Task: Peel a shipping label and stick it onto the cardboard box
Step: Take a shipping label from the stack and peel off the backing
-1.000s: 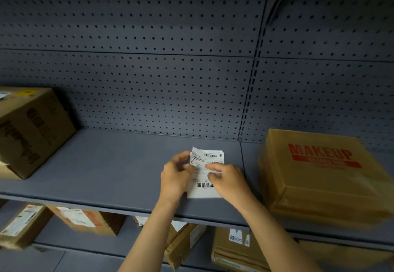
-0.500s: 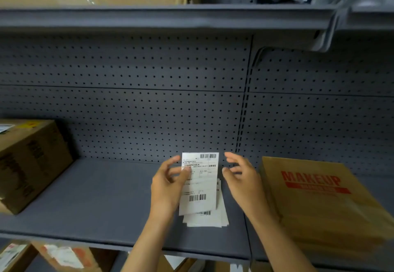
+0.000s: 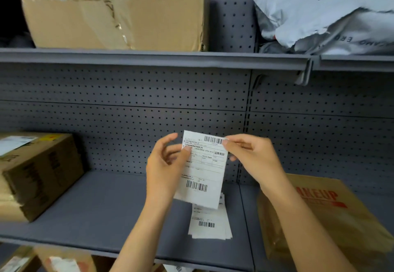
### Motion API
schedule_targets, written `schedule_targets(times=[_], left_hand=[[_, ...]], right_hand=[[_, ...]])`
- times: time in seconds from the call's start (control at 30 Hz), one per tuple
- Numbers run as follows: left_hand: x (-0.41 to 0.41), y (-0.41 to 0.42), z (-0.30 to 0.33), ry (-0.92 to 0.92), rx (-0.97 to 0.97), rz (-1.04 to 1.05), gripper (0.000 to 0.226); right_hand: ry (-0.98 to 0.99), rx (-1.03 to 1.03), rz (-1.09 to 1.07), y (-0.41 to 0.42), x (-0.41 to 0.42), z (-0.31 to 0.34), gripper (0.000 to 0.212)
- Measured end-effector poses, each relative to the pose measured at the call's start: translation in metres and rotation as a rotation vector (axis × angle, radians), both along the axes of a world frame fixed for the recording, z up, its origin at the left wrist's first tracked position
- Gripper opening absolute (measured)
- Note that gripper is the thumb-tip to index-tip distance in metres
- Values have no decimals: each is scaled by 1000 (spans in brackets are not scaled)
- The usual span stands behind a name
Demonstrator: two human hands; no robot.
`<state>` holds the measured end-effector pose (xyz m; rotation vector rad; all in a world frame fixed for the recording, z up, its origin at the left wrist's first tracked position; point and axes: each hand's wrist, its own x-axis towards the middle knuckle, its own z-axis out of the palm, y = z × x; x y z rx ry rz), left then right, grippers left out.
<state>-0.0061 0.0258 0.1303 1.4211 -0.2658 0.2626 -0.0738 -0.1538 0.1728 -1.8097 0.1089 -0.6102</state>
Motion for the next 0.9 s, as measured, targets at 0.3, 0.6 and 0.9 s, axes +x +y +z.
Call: schedule_targets(times=[0.3, 0.6, 0.9], left_hand=[[-32, -30, 9, -421, 477, 245, 12], [-38, -28, 19, -280, 308, 22, 13], [-35, -24, 20, -253, 270, -6, 14]], right_hand=[[-16, 81, 57, 14, -6, 3, 9], [-4, 203, 144, 12, -7, 4, 13], [-20, 213, 185, 14, -6, 7, 12]])
